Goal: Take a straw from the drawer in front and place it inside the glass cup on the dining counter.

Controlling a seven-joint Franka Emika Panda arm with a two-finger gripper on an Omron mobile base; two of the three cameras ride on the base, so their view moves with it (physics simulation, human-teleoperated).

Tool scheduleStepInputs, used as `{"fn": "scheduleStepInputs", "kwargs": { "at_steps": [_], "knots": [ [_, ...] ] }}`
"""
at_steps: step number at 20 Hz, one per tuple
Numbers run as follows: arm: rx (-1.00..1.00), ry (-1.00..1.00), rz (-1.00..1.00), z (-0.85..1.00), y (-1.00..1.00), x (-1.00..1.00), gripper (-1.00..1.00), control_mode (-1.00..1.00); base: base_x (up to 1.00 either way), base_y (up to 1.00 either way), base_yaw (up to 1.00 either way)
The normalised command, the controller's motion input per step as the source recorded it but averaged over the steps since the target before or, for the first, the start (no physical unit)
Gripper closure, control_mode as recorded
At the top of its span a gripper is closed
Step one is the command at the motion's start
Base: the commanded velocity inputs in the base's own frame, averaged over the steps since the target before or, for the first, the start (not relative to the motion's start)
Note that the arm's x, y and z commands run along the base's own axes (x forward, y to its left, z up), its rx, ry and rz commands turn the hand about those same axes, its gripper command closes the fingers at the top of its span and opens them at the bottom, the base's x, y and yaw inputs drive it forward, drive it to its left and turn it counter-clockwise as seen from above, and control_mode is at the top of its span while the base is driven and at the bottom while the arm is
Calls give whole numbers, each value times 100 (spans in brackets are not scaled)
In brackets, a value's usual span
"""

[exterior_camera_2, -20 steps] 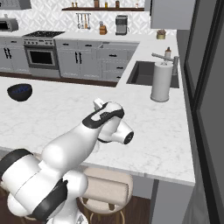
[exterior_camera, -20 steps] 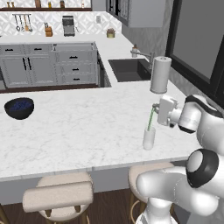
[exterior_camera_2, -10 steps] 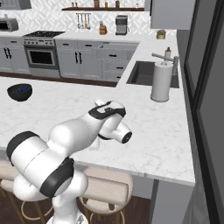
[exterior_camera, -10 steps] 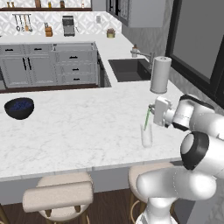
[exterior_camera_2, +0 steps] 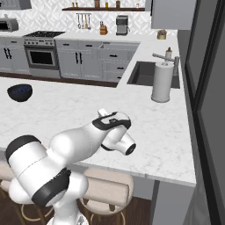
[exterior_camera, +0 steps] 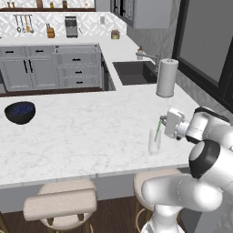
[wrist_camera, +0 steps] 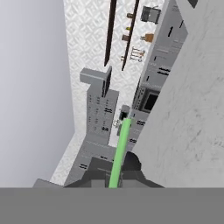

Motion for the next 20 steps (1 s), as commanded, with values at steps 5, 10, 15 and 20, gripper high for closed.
{"fn": "scheduleStepInputs", "kwargs": {
  "at_steps": [5,10,15,20],
  "knots": [
    [0,0,-2,-23,-5,-23,100,-100,0,0,0],
    [0,0,-2,-26,0,-2,100,-100,0,0,0],
    [0,0,-2,-25,0,0,-100,-100,0,0,0],
    [-2,0,-2,-5,0,0,-100,-100,0,0,0]
  ]
}}
